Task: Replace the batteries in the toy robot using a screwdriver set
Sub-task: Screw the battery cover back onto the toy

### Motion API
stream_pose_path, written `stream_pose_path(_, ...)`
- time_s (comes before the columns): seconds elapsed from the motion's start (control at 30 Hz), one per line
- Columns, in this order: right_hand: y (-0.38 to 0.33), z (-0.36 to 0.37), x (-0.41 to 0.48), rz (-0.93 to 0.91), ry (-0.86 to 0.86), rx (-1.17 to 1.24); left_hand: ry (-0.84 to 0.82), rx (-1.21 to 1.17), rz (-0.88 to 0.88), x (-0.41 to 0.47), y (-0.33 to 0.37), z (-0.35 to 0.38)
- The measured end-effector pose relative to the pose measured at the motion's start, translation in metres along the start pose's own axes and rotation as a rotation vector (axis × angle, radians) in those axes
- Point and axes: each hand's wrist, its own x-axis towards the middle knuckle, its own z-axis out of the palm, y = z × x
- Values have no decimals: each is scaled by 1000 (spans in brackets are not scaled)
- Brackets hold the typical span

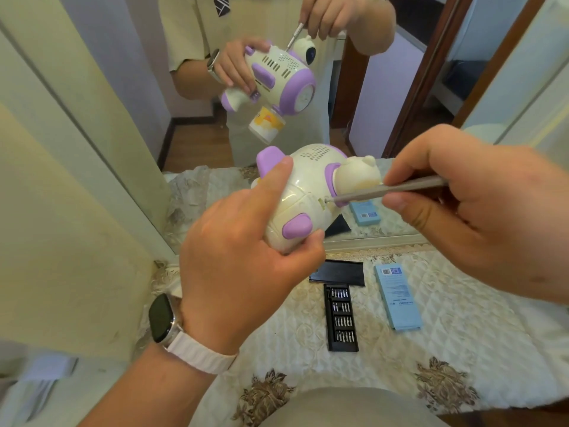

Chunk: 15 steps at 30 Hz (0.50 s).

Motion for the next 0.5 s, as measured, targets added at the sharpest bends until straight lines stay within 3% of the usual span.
stream_pose_path(0.17, 5, 0, 0, -4, 31, -100, -6, 3, 12, 1, 0, 2)
stream_pose_path(0.33, 3, -2, -3, -21, -40, 24, -2, -28, 12, 0, 1, 2)
stream_pose_path(0.5, 2, -2, -3, -9, -13, -51, 3, -14, -2, -2, 1, 2)
